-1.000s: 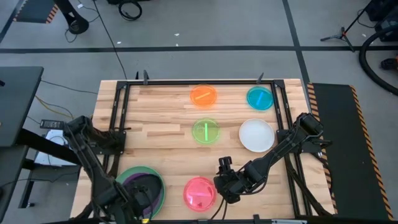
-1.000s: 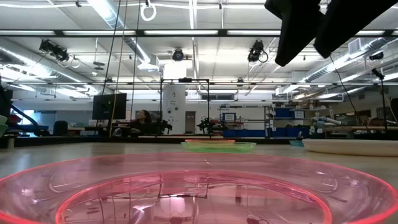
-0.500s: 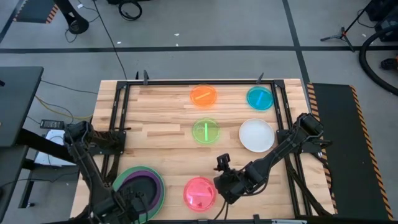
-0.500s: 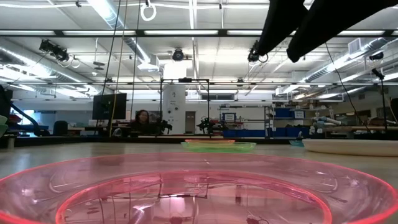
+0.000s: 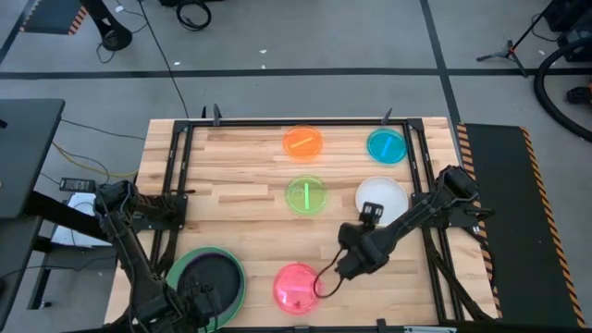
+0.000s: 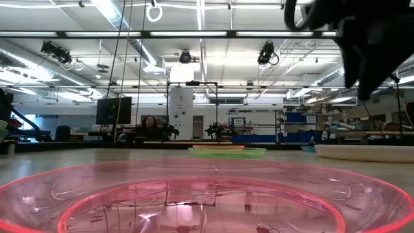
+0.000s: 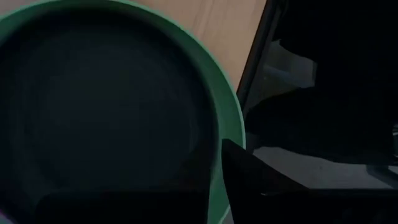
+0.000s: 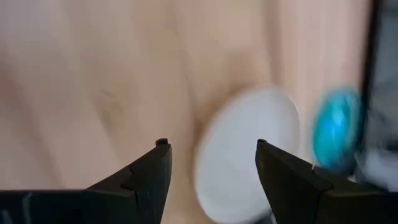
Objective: Stack plastic plates
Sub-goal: Stack the black plate on top of the purple plate, then stack the white plate on top of the black plate
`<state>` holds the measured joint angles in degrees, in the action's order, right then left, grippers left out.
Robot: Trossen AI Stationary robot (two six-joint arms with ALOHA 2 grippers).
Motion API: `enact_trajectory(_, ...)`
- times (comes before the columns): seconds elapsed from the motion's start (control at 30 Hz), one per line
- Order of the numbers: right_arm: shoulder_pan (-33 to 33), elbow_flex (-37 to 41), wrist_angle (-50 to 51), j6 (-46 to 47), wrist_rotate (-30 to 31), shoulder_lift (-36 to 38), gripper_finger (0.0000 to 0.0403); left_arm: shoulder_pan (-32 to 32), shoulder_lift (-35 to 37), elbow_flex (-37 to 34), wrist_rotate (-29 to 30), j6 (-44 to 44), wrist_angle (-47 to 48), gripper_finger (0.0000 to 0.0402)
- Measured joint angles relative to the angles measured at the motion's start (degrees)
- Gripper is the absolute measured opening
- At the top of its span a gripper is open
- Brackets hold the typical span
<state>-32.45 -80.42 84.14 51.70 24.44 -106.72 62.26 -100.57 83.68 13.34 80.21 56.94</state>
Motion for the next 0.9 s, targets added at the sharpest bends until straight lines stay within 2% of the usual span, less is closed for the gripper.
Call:
enact_trajectory(0.13, 1.79, 4.11, -0.05, 2.03, -5.91, 0.0, 0.024, 0.0, 0.0, 0.0, 0.02, 0.2, 0.35, 0.0058)
enact_trajectory(0.33, 4.4, 17.02, -16.18, -0.53, -13.98, 0.0, 0.024, 0.02, 0.0, 0.0, 0.0, 0.15, 0.45, 0.0084)
enact_trajectory(0.43, 5.63, 20.89, -19.88, 2.4, -13.35, 0.02, 0.024, 0.07, 0.06, 0.0, 0.0, -1.08, 0.16, 0.0097)
enact_trajectory(0.6, 6.41, 20.46, -15.42, 6.14, -10.69, 0.2, 0.0233, 0.07, 1.98, 0.02, 0.75, -5.81, -3.23, 0.0107)
enact_trajectory(0.8, 6.42, 16.54, -10.1, 4.96, -9.18, 0.7, 0.0229, 0.06, 5.08, 0.07, 14.03, -21.67, -9.12, 0.0107)
enact_trajectory(0.9, 6.88, 16.6, -10.19, 2.16, -7.5, 0.68, 0.0229, -0.38, 5.7, 0.07, 16.18, -27.94, -12.77, 0.0107)
